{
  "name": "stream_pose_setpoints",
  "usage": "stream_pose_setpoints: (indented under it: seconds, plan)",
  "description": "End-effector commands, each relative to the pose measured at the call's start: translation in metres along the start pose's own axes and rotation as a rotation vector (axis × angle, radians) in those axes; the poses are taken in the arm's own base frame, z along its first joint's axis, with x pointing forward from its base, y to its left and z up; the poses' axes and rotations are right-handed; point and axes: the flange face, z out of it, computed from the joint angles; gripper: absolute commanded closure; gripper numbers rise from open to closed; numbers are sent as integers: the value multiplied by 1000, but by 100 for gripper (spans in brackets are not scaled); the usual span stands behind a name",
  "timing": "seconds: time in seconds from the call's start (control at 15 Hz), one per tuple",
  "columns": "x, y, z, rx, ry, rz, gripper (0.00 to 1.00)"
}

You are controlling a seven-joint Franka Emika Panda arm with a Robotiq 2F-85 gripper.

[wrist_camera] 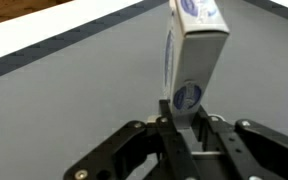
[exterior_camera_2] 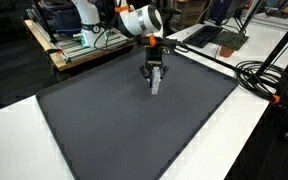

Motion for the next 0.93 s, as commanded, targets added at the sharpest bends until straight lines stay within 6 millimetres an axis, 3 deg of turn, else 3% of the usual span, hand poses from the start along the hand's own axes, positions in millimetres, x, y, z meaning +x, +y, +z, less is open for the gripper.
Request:
stream_pose_setpoints:
  seconds: [0.0,0.87]
  plan:
    - [2,1,1,-2,9,-3,94]
    - [27,4,19,-9,69,-11,94]
